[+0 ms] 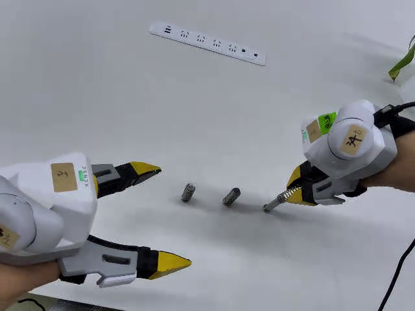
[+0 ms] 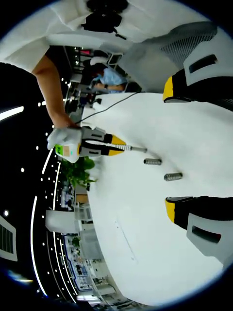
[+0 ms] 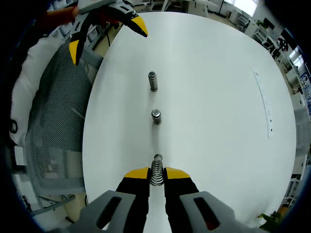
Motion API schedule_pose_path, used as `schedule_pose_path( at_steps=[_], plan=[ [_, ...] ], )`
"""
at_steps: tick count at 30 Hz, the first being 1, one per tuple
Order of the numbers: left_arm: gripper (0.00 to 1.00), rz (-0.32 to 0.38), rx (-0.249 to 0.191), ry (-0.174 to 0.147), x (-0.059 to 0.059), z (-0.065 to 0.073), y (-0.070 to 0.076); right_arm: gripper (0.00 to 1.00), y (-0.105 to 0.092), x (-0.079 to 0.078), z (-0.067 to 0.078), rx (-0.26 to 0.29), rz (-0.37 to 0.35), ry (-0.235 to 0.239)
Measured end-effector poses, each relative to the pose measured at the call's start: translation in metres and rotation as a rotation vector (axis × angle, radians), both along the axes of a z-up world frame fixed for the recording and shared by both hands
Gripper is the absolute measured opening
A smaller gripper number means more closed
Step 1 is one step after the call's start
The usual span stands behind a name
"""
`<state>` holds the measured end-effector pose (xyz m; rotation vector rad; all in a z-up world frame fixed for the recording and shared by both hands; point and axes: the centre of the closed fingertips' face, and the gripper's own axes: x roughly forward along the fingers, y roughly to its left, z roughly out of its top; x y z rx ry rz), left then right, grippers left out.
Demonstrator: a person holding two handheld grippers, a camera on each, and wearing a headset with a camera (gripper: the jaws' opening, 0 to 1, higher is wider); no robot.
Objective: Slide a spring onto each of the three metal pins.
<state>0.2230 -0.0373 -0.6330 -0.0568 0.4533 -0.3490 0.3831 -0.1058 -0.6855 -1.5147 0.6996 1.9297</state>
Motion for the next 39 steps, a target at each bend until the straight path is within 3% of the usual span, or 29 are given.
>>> schedule_pose_path(
  at_steps=[39],
  plan=[
    [0.78,0.0,-0.007,0.013,0.001,-0.003,-0.001,0.12,0.002,-0.009,-0.044,-0.008,0.027,-0.02]
  ],
)
